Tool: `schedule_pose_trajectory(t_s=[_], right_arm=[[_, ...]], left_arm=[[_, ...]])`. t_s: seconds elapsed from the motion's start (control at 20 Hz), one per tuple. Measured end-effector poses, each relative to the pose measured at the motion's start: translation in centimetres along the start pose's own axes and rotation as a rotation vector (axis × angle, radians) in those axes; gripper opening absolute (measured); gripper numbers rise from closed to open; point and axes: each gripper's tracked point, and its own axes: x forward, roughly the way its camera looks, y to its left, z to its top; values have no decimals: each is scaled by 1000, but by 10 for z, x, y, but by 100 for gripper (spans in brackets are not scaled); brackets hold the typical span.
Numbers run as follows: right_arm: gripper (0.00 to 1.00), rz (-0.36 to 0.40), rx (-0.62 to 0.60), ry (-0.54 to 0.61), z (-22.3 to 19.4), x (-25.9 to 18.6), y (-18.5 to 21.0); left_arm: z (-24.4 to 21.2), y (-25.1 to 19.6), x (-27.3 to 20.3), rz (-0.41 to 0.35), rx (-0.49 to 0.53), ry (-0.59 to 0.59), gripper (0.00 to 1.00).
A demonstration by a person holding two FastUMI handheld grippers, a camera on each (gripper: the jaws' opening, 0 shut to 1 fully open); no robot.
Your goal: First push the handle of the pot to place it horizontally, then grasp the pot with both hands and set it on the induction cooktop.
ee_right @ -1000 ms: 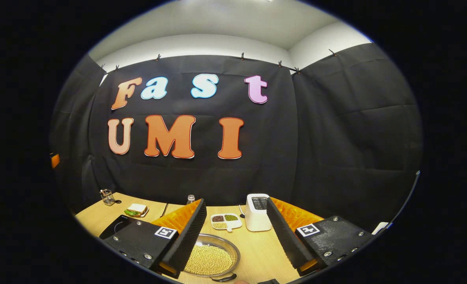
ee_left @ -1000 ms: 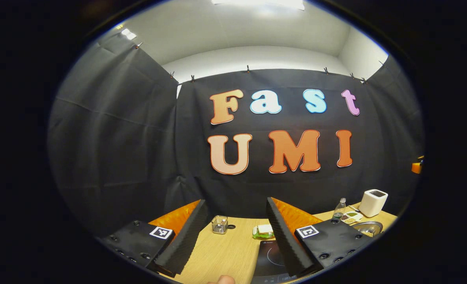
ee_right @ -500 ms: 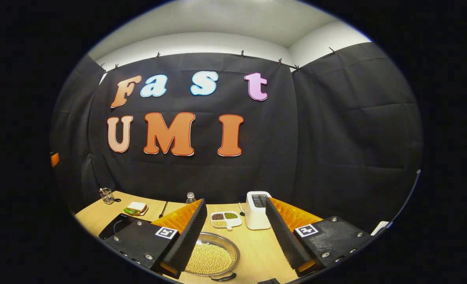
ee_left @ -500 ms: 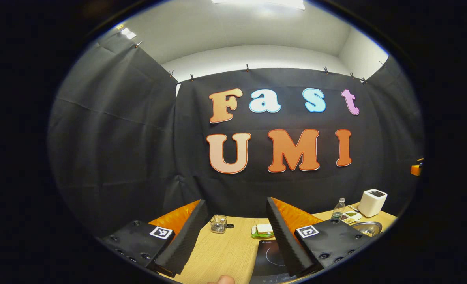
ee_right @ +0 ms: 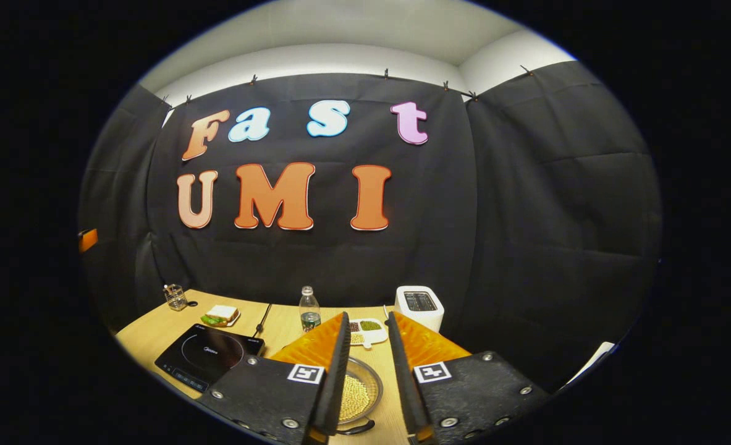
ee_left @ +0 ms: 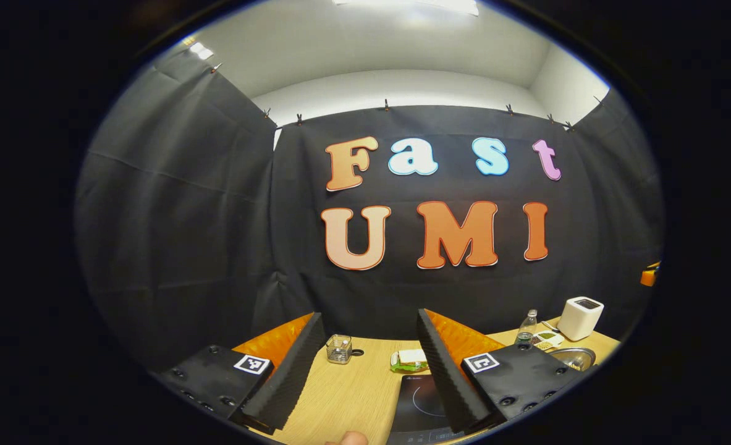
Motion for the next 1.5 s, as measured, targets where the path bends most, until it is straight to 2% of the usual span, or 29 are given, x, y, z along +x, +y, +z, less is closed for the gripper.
schedule_pose_trajectory(t_s=[0.05, 0.1, 0.15, 0.45, 0.95, 1.5], right_arm=[[35, 5, 1, 12, -6, 0, 1], [22, 12, -1, 23, -12, 0, 3], [17, 16, -6, 36, -21, 0, 4], [0, 55, -7, 161, -80, -1, 11], [0, 168, -18, 415, -195, -17, 45], [0, 254, -14, 613, -272, -41, 72]], left_arm=[[0, 0, 0, 0, 0, 0, 98], [0, -1, 0, -2, -1, 0, 99], [0, -2, 0, -4, -3, 1, 99], [-5, -1, 1, -6, -10, 11, 99], [-12, -15, 5, -27, -6, 23, 98], [-21, -19, 7, -33, 0, 41, 99]])
